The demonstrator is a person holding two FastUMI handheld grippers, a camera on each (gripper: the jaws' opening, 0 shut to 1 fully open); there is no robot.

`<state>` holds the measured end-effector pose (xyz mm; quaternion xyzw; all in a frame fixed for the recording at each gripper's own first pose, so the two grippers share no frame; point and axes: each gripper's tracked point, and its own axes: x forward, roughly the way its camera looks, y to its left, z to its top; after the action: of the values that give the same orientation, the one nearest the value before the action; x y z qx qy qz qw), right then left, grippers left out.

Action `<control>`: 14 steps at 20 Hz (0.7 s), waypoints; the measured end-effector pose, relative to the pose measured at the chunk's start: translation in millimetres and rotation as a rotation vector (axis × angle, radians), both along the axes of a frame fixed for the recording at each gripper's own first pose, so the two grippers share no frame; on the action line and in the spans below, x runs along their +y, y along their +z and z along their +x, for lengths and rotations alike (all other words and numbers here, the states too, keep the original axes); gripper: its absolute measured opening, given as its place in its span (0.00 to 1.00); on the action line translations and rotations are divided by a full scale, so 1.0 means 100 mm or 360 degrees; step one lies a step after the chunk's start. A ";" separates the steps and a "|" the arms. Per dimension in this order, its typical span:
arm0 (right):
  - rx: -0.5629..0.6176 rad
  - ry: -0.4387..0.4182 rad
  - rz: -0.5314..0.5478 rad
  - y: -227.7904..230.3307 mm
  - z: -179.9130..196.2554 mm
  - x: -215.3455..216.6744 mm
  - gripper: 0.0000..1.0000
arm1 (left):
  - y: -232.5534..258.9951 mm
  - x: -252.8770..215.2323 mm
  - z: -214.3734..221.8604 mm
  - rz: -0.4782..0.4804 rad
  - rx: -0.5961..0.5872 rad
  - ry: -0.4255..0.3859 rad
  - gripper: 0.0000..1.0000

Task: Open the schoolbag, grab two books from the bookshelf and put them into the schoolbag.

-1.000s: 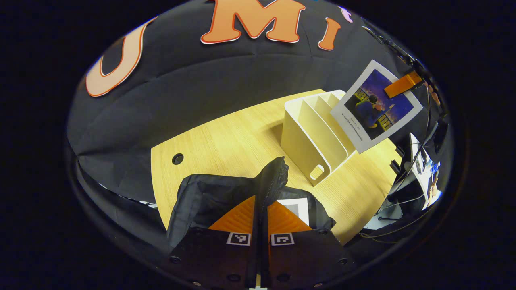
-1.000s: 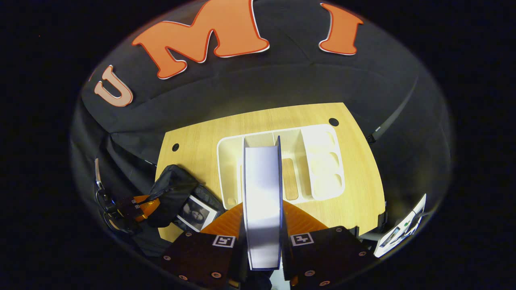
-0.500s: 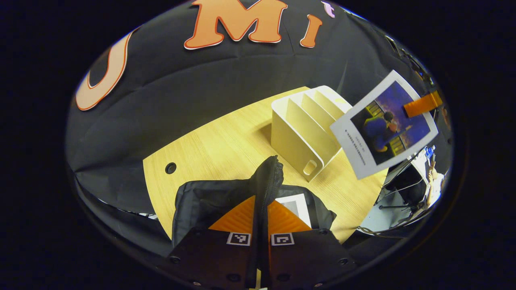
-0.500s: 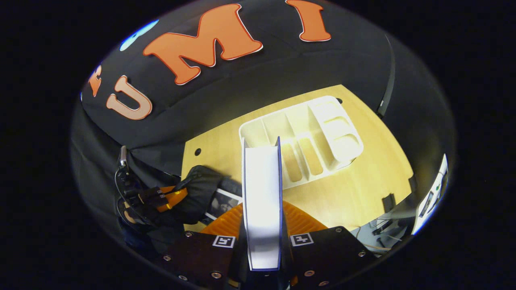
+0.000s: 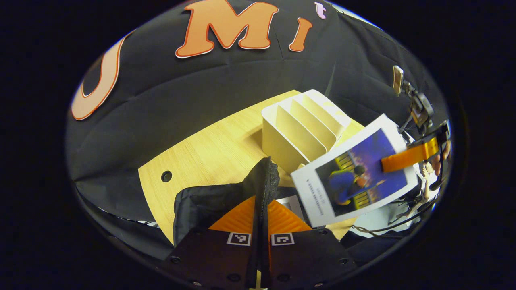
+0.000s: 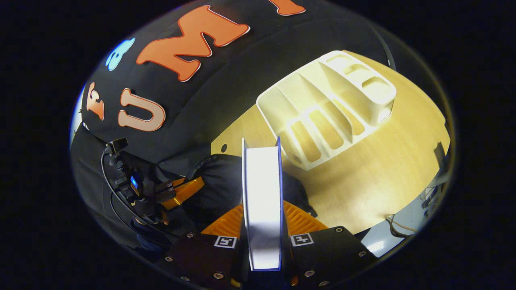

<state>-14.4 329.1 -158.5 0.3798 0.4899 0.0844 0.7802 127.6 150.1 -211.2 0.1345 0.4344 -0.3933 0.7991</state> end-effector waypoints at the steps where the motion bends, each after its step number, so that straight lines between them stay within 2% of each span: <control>1: 0.0007 -0.0008 0.0055 -0.08 0.00 0.10 0.34 | 0.01 0.00 0.02 -0.0007 0.0000 0.0001 0.05; 6: 0.0016 -0.0053 0.0268 -0.47 0.13 0.58 0.34 | 0.01 -0.04 -0.03 -0.0032 0.0016 0.0005 0.05; 14: -0.0022 -0.0075 0.0450 -0.81 0.35 1.24 0.33 | 0.09 -0.22 -0.17 -0.0114 0.0038 -0.0012 0.05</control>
<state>20.6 453.2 -239.4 0.4966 0.4587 0.1366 0.7240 110.2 127.6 -202.3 0.1028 0.4289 -0.4133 0.7967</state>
